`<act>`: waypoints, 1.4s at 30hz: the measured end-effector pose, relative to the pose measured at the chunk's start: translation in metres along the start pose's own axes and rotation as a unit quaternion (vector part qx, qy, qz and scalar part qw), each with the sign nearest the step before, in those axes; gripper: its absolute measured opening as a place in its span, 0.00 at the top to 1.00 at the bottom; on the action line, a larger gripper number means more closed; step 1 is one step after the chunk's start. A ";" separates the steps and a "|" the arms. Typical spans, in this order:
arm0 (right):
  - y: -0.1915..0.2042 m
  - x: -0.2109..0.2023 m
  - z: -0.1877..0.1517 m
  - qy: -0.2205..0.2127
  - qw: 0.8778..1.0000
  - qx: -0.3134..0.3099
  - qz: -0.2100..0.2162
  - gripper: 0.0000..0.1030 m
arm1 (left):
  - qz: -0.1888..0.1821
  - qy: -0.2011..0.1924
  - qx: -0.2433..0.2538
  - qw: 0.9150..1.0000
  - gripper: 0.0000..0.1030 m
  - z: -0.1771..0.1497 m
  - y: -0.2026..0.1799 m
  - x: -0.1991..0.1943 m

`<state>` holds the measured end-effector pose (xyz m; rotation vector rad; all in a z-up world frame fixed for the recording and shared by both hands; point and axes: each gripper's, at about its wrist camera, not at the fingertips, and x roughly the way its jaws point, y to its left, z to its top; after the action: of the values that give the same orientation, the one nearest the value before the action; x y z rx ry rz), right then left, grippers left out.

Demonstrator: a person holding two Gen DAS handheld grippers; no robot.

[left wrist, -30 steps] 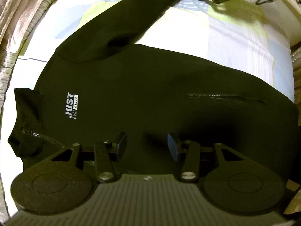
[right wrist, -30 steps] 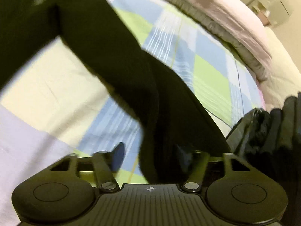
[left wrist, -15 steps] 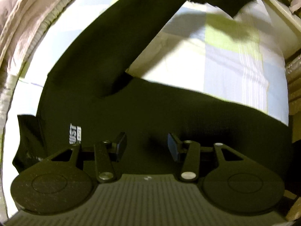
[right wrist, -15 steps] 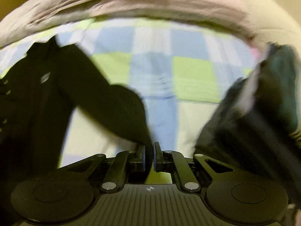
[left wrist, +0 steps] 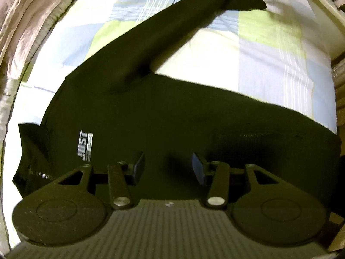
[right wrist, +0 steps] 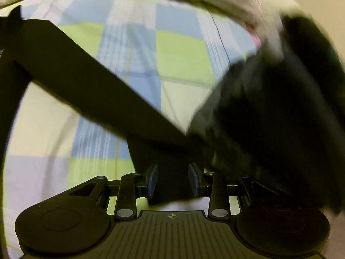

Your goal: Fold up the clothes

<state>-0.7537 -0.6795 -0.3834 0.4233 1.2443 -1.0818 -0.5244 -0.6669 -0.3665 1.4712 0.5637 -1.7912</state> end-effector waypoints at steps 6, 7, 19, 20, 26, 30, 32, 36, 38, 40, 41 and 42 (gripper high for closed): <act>-0.054 0.037 -0.043 0.010 0.972 0.228 0.053 0.25 | -0.009 -0.002 0.017 1.000 0.53 0.014 -0.003 0.009; -0.060 0.044 -0.049 0.009 0.964 0.257 0.069 0.25 | -0.010 0.001 0.019 1.000 0.53 0.014 -0.004 0.012; -0.110 0.023 -0.058 -0.065 0.920 0.368 0.116 0.94 | -0.013 0.018 0.052 0.998 0.53 0.033 -0.014 0.018; -0.117 0.009 -0.053 -0.075 0.927 0.355 0.093 0.94 | -0.012 0.012 0.052 0.998 0.53 0.038 -0.014 0.017; -0.117 0.000 -0.039 -0.060 0.954 0.292 0.033 0.94 | -0.001 -0.003 0.052 0.999 0.53 0.046 -0.015 0.011; -0.095 0.009 -0.043 -0.031 0.962 0.269 -0.023 0.68 | 0.007 0.001 0.036 0.999 0.52 0.031 -0.016 0.003; -0.084 0.006 -0.050 -0.027 0.962 0.269 -0.031 0.33 | 0.014 0.009 0.019 1.000 0.52 0.017 -0.015 -0.001; -0.052 -0.003 -0.066 -0.016 0.962 0.273 0.023 0.33 | 0.035 0.032 -0.028 0.998 0.50 -0.023 -0.012 -0.006; -0.025 -0.001 -0.069 0.000 0.963 0.264 0.060 0.33 | 0.045 0.045 -0.056 0.996 0.50 -0.046 -0.013 -0.011; 0.003 -0.004 -0.074 0.014 0.964 0.246 0.102 0.33 | 0.052 0.057 -0.086 0.993 0.50 -0.073 -0.015 -0.017; 0.018 -0.008 -0.077 0.018 0.965 0.234 0.117 0.33 | 0.054 0.063 -0.100 0.992 0.49 -0.088 -0.018 -0.022; 0.033 -0.013 -0.080 0.022 0.966 0.222 0.128 0.33 | 0.056 0.068 -0.115 0.989 0.48 -0.103 -0.020 -0.026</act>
<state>-0.7690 -0.5969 -0.4071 0.9284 0.9462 -1.1265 -0.4724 -0.5724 -0.3689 1.4420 0.7157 -1.4934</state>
